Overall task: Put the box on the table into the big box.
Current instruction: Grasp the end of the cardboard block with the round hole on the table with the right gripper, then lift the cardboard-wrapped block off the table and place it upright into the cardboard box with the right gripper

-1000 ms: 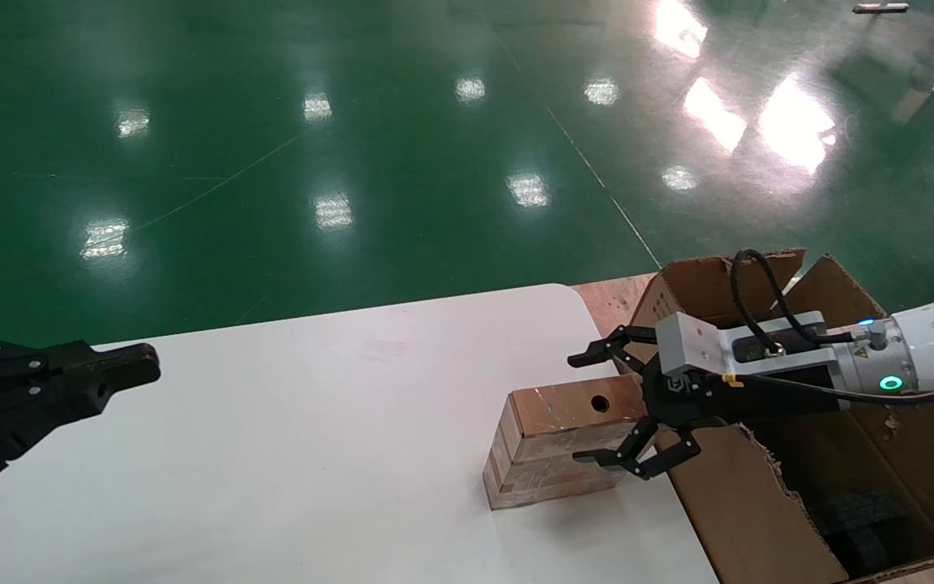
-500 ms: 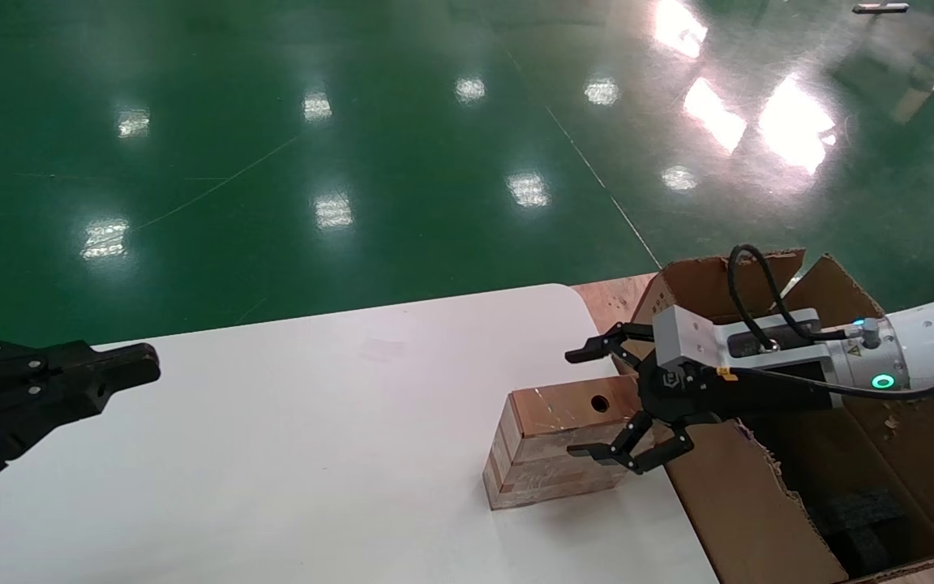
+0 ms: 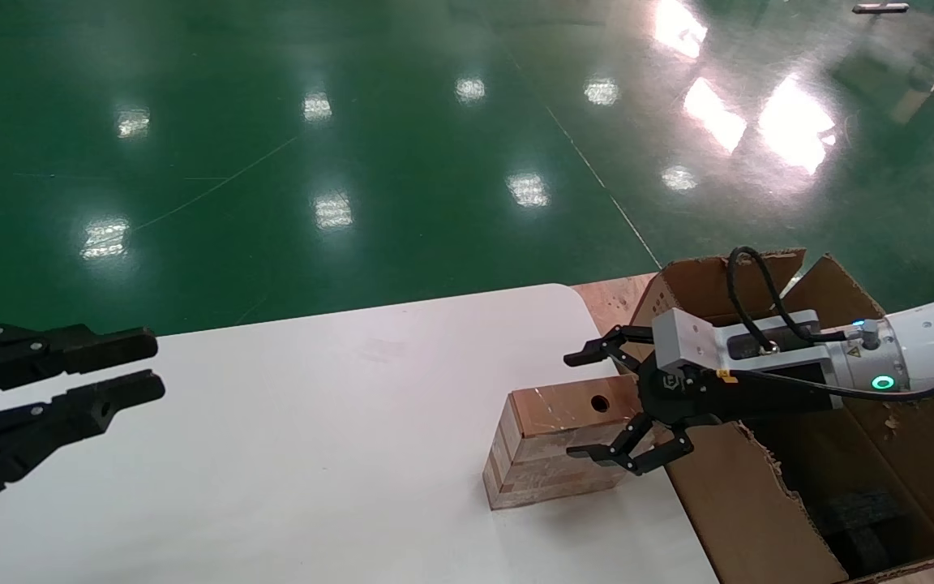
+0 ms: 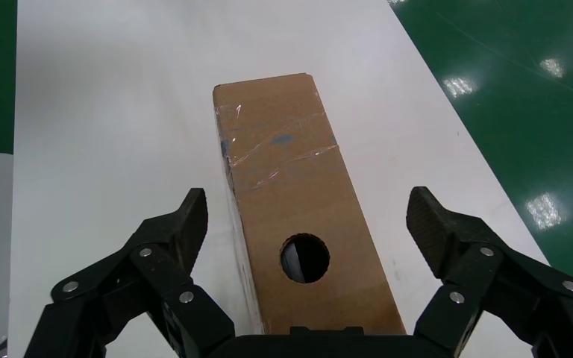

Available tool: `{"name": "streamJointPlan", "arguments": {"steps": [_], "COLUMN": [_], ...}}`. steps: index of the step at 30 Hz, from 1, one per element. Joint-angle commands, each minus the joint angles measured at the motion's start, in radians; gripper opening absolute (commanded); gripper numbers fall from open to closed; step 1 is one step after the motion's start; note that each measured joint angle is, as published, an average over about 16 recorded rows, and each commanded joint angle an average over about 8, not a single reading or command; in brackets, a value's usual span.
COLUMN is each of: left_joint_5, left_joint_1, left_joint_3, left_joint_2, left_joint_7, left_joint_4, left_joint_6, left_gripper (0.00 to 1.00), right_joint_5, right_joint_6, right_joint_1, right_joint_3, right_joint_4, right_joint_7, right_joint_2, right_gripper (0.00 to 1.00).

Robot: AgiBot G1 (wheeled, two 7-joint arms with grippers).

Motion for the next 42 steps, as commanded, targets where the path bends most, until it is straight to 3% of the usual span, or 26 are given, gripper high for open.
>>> {"name": "streamJointPlan", "arguments": {"steps": [1,29,34,42], "left_joint_5": [0.0,0.0,0.0,0.0], "left_joint_1": [0.0,0.0,0.0,0.0], "left_joint_3": [0.0,0.0,0.0,0.0], "left_joint_2": [0.0,0.0,0.0,0.0], "left_joint_7": [0.0,0.0,0.0,0.0], "left_joint_4": [0.0,0.0,0.0,0.0], "left_joint_6": [0.0,0.0,0.0,0.0], "left_gripper": [1.0,1.0,1.0,1.0], "right_joint_5": [-0.001,0.001,0.025,0.069], "right_joint_6": [0.0,0.007,0.006,0.008], "right_joint_1": [0.0,0.005,0.055,0.221], "right_joint_3": [0.001,0.003,0.003,0.017], "right_joint_4": [0.001,0.022,0.096,0.174], "right_joint_7": [0.0,0.011,0.078,0.265], "right_joint_2": [0.0,0.005,0.04,0.13], "right_gripper": [0.0,0.0,0.0,0.0]}}
